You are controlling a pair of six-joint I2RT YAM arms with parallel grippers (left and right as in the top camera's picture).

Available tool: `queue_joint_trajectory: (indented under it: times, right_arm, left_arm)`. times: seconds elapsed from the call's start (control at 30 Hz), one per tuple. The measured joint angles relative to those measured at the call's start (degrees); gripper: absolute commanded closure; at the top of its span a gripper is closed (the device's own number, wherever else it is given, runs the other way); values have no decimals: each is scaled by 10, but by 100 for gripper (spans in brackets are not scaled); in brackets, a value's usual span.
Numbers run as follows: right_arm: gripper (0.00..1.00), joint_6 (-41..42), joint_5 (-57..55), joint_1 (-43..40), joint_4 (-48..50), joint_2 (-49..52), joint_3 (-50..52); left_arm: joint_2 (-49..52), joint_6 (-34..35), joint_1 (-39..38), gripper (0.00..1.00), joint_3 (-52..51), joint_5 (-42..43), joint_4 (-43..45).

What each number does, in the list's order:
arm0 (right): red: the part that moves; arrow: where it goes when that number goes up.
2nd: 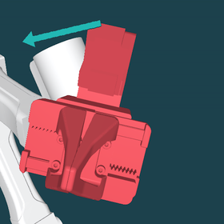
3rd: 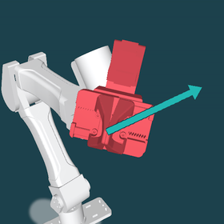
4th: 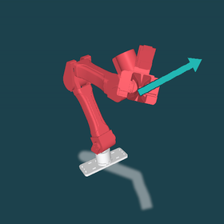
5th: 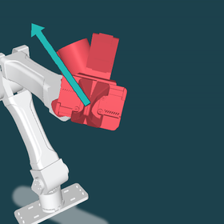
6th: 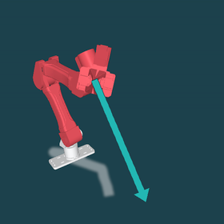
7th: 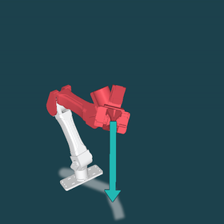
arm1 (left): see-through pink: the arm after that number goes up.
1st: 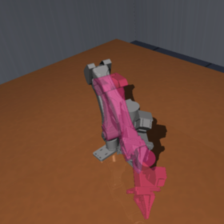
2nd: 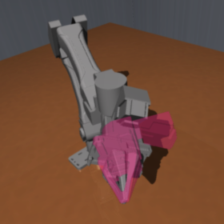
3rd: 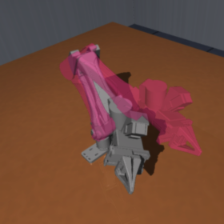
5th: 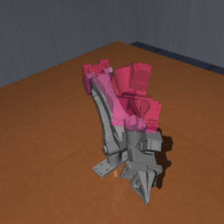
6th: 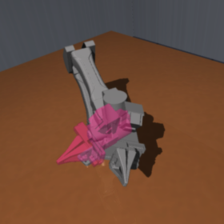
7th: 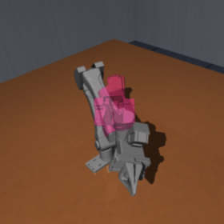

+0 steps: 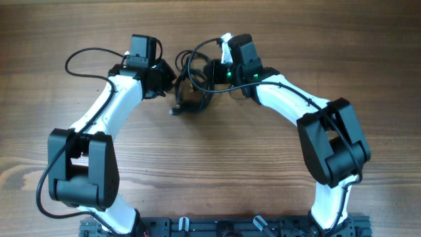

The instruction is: Untangle cables

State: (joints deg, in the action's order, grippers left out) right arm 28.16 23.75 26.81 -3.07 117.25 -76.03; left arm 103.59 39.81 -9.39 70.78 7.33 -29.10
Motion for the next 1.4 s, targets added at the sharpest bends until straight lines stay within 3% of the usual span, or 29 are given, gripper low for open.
queue_joint_trajectory:
  times: [0.2,0.57,0.8,1.03,1.4]
  right_arm:
    - [95,2,78,6,-103,0,0]
    - [95,3,108,93,-211,-1,0]
    - [94,3,93,64,-252,-63,0]
    - [94,16,22,24,-240,-109,0]
    - [89,46,-78,18,-105,-98,0]
  left_arm:
    - [0,-6,1,95,0,0,8]
    - [0,-8,9,95,0,-7,-12]
    - [0,-14,43,93,0,4,-17]
    - [0,-49,47,93,0,25,-16]
    - [0,-55,38,91,0,41,-13]
